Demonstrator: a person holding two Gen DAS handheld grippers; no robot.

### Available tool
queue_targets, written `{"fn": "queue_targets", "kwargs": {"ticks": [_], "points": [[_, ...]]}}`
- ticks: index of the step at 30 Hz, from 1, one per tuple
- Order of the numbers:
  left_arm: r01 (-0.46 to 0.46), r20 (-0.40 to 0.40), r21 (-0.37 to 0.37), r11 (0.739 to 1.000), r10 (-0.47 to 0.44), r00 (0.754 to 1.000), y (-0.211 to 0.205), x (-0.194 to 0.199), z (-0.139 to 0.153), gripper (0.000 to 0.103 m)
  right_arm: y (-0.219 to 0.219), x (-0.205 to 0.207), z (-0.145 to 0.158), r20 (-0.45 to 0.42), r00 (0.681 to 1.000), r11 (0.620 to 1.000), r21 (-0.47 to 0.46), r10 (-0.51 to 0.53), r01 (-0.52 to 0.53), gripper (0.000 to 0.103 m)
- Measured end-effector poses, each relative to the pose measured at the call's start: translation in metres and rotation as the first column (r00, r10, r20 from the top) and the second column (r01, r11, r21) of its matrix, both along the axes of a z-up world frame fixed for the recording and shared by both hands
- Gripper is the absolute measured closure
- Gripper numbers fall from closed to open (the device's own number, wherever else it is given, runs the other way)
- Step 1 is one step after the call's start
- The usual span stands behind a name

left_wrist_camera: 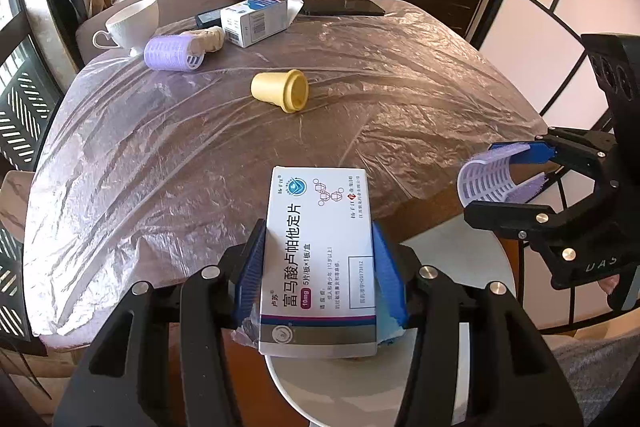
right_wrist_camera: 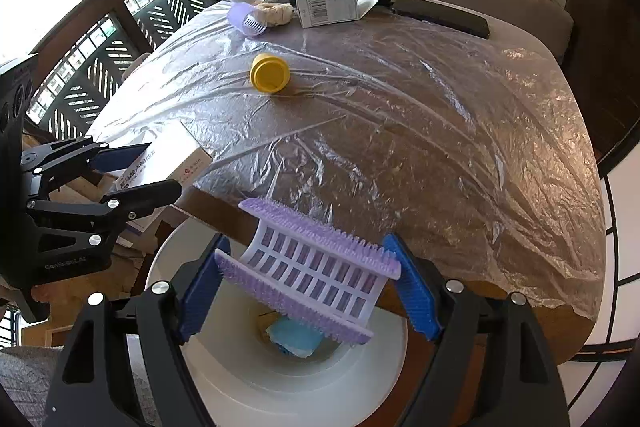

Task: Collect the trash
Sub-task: 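Carry the medicine box in left gripper and roller in right gripper over the bin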

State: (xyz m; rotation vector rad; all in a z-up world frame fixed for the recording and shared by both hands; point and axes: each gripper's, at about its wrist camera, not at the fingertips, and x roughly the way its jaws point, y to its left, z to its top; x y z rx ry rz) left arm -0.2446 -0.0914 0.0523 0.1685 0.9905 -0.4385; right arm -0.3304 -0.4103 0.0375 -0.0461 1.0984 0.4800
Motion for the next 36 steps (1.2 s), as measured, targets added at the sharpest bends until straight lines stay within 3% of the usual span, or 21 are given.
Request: {"fn": "queue_targets", "kwargs": {"ticks": [22, 36], "points": [[0.086, -0.038, 0.024, 0.996, -0.085, 0.996, -0.002, -0.037, -0.007, 0.051, 0.002, -0.031, -0.010, -0.043, 0.998, 0.998, -0.014, 0.055, -0.055, 0.025], [0.128, -0.089, 0.053, 0.990, -0.123, 0.988, -0.004, -0.051, -0.025, 0.051, 0.006, -0.042, -0.027, -0.073, 0.994, 0.996, -0.037, 0.079, -0.082, 0.025]]}}
